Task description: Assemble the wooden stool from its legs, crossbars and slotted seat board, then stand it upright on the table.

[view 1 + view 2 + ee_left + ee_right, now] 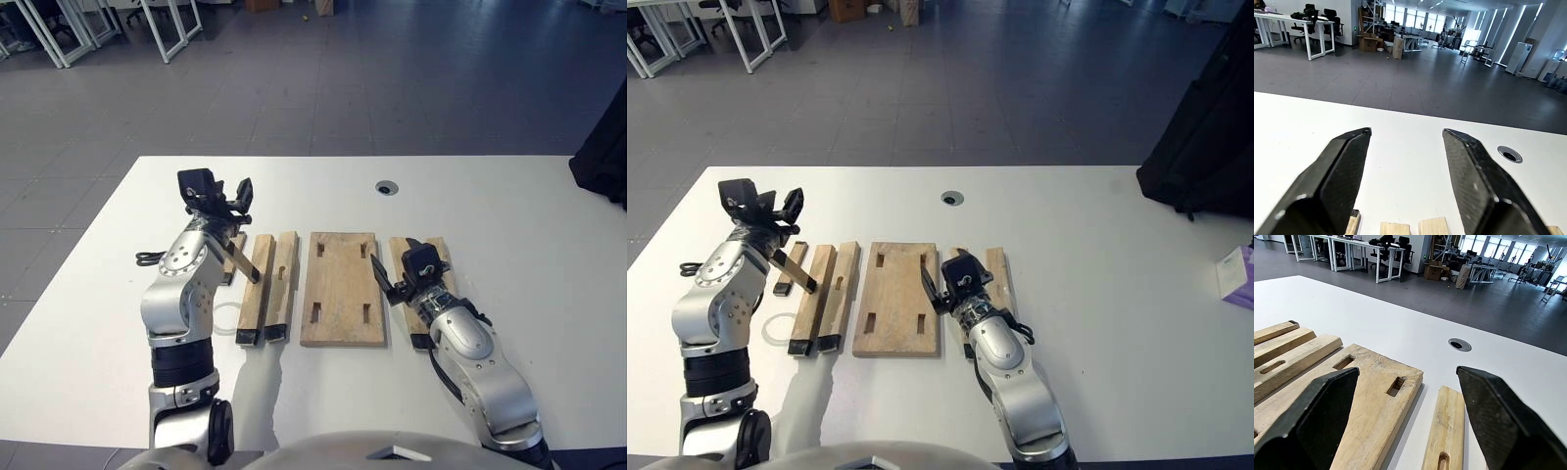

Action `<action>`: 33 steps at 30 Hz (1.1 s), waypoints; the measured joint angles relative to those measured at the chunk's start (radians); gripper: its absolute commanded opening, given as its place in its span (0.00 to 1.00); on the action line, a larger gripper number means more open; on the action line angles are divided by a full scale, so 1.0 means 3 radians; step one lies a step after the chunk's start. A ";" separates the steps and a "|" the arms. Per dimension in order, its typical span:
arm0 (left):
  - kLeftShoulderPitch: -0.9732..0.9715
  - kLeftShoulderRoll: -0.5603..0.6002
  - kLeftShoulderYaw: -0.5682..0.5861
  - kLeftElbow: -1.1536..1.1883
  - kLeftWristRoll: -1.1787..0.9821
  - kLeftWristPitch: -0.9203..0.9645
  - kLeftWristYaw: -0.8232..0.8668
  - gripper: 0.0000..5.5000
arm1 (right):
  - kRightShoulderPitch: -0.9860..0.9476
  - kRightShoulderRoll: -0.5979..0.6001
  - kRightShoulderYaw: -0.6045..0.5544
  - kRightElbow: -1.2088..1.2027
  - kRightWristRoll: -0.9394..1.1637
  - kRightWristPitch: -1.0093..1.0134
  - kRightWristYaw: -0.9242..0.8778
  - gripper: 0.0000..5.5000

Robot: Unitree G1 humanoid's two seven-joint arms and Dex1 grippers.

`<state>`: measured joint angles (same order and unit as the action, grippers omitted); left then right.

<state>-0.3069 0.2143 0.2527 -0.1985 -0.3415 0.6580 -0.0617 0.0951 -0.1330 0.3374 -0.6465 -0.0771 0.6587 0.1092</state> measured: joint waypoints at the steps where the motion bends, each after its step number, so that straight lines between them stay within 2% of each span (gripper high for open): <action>1: -0.0047 0.0000 0.0023 -0.0002 -0.0027 0.0045 0.0001 0.49 | 0.0001 0.0001 -0.0001 0.0001 -0.0001 0.0000 -0.0004 0.66; 4: -0.0425 0.0047 0.0122 -0.0224 -0.0134 0.0222 0.0097 0.49 | 0.0002 0.0002 -0.0002 0.0001 -0.0007 0.0000 -0.0005 0.66; 6: -0.0888 0.0181 0.0165 -0.0605 -0.0198 0.0306 0.0142 0.56 | 0.0024 0.0005 -0.0004 -0.0003 -0.0008 0.0004 -0.0028 0.66; 8: -0.0861 0.0245 0.0164 -0.1072 -0.0268 0.0526 0.0170 0.62 | 0.0068 0.0007 -0.0006 -0.0024 -0.0012 0.0010 -0.0040 0.66; 12: 0.0151 0.0282 -0.0044 -0.2088 -0.0250 0.0793 0.0214 0.73 | 0.0186 0.0026 -0.0013 -0.0083 -0.0023 0.0012 -0.0118 0.66; 14: 0.0829 0.0263 -0.0061 -0.2396 -0.0180 0.0699 0.0203 0.74 | 0.0239 0.0043 -0.0014 -0.0111 -0.0024 0.0009 -0.0146 0.66; 18: 0.2403 0.0159 -0.0117 -0.2652 -0.0079 0.0636 0.0123 0.74 | 0.0293 0.0048 -0.0011 -0.0126 -0.0027 0.0008 -0.0197 0.66; 20: 0.2921 0.0166 -0.0221 -0.2651 -0.0082 0.0671 0.0012 0.74 | 0.0313 0.0046 -0.0011 -0.0143 -0.0027 0.0008 -0.0197 0.66; 28: 0.3440 0.0533 -0.0439 -0.2351 0.0045 0.0789 -0.0276 0.74 | 0.0339 -0.0006 -0.0011 -0.0172 -0.0027 0.0011 -0.0166 0.66; 33: 0.3496 0.0525 -0.0532 -0.2072 0.0174 0.0501 -0.0293 0.74 | 0.0314 -0.0028 -0.0024 -0.0172 -0.0024 0.0015 -0.0110 0.66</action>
<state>0.7419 0.3718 0.0932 -0.8202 -0.2893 0.8082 -0.1495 0.1893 -0.1415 0.3302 -0.6980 -0.0844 0.6632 0.0761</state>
